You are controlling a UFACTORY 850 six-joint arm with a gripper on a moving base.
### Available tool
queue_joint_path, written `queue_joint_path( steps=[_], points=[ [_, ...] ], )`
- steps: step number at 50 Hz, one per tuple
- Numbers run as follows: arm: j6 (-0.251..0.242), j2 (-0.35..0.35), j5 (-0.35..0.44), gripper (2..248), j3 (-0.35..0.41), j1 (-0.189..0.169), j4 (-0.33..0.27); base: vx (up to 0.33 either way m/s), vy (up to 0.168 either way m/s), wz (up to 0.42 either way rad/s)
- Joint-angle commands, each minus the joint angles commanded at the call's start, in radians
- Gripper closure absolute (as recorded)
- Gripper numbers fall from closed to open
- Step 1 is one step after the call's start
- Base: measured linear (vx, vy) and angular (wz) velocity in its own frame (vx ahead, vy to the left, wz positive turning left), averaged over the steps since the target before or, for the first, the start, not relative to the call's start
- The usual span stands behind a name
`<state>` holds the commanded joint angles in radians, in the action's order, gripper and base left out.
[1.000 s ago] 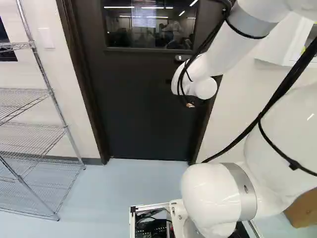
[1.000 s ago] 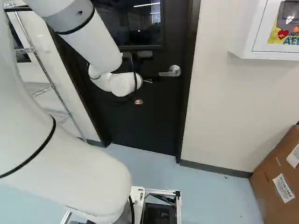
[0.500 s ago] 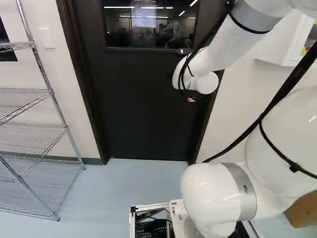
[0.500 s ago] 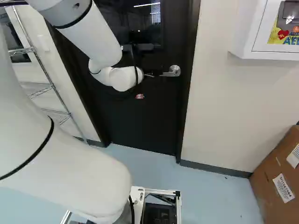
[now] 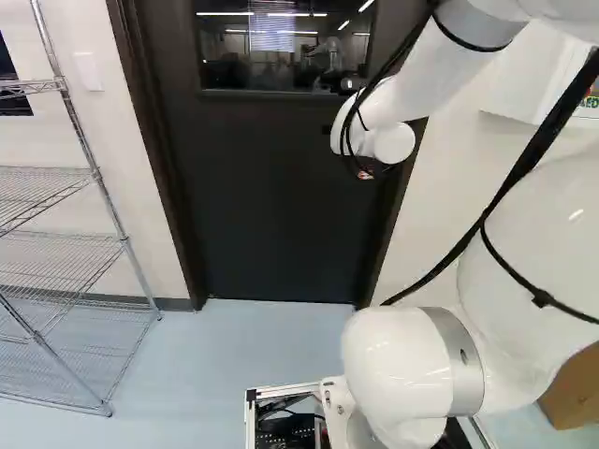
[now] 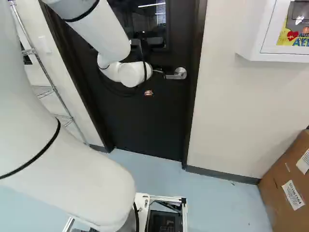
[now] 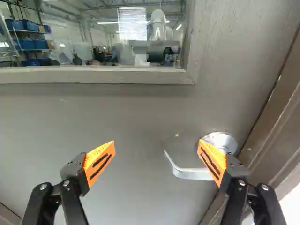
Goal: Open the door and move inside
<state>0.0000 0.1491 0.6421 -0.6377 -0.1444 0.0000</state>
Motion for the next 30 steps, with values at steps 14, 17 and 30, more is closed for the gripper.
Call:
queue_joint_path(
  steps=[14, 17, 30],
  points=[
    [0.0, -0.031, 0.0, 3, -0.013, -0.01, 0.0, 0.0, 0.0, 0.0],
    [0.0, -0.045, 0.0, 3, -0.021, -0.011, 0.0, 0.0, 0.0, 0.0],
    [0.0, -0.095, 0.0, 3, -0.041, -0.015, 0.0, 0.0, 0.0, 0.0]
  ],
)
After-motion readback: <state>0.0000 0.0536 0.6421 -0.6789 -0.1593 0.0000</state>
